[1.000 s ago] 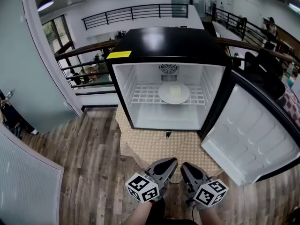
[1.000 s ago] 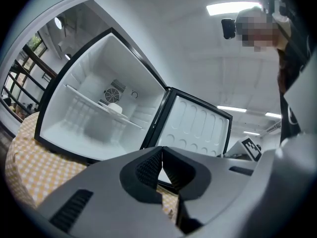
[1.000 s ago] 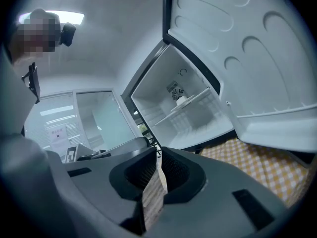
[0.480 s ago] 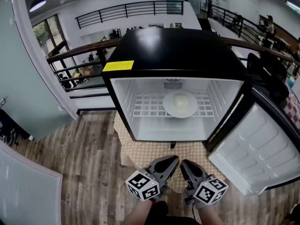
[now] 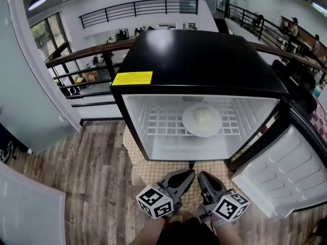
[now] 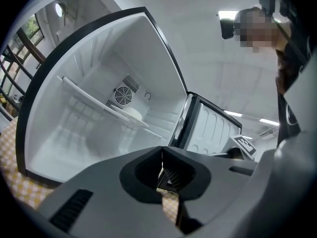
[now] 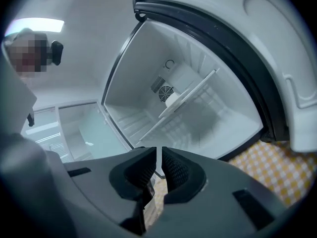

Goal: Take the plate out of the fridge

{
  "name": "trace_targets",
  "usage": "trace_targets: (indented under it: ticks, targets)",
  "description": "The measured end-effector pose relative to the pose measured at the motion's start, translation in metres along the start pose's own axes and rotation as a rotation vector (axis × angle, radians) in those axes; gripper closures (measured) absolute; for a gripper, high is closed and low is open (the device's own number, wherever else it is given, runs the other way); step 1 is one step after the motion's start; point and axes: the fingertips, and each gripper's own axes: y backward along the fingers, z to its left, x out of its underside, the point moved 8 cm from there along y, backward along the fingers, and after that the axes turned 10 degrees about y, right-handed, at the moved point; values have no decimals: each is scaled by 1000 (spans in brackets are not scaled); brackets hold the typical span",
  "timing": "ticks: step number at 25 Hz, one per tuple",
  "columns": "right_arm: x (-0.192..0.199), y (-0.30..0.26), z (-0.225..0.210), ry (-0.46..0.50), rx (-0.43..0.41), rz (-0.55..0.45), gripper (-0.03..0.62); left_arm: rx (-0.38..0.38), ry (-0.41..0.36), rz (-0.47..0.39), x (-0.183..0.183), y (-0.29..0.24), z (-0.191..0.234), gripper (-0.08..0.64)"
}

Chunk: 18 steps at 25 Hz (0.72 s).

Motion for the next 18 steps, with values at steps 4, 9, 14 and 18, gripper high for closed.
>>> trace_targets:
  ticks: [4, 9, 14, 18]
  targets:
    - [-6, -9, -6, -30, 20, -9, 541, 1, 10, 3, 0, -5, 7, 551]
    - [-14, -26, -14, -86, 4, -15, 541, -6, 13, 1, -7, -15, 18, 551]
    - [-31, -41, -24, -151, 4, -21, 540, -7, -4, 4, -20, -26, 27, 551]
    - [-49, -55, -30, -204, -50, -71, 538, -16, -4, -9, -25, -34, 35, 551]
